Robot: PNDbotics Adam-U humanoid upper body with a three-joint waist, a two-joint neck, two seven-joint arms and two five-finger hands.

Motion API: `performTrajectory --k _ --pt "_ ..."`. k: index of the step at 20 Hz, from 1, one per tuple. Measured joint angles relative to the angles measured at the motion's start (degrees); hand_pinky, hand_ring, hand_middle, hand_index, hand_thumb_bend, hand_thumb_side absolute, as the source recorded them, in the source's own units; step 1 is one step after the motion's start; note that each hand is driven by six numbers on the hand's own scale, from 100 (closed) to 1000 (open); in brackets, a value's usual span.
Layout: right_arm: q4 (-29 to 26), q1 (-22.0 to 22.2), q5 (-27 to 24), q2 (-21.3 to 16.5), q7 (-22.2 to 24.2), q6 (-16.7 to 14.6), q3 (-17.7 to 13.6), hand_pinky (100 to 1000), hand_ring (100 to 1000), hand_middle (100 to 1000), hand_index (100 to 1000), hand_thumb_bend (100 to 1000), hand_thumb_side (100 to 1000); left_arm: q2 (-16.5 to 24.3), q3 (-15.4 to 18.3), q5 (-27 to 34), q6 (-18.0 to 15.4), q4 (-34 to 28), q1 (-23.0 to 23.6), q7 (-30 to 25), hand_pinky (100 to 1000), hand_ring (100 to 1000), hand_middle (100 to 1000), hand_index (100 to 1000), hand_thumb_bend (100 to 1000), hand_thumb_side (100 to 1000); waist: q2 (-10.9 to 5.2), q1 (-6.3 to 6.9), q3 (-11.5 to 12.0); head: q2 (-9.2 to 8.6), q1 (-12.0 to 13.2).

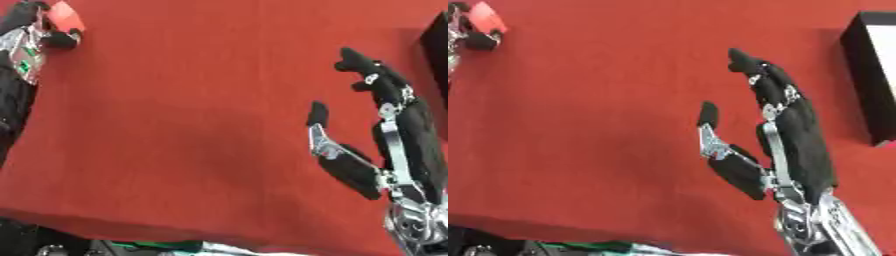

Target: Pick up the objects with one hand, pass them to the other hand, and then place them into the box on the other side of the table.

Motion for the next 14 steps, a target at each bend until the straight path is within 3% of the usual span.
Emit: performTrajectory --k 6,12,14 --pt "0.00 0.00 0.00 -0.01 0.12 0.09 -0.03 676 846 736 921 100 440 -0.21 -0.11 6.20 -2.82 -5.00 1.30 1.94 719 478 416 561 100 210 -0.56 -0.05 1.09 0.00 0.09" --pt "0.00 -0.04 0.10 -0.21 0.91 0.17 -0.13 684 847 739 921 100 429 -0.78 -2.19 14.81 -8.24 -17.08 4.79 -4.61 732 485 423 565 100 317 -2.50 0.31 2.17 0.00 -0.07" --pt "0.00 -0.06 0.14 -0.59 1.39 0.08 -0.28 687 847 741 922 100 426 -1.30 -3.29 18.31 -9.61 -22.28 6.64 -7.47 734 486 425 566 100 329 -3.81 0.33 2.26 0.00 -0.45"
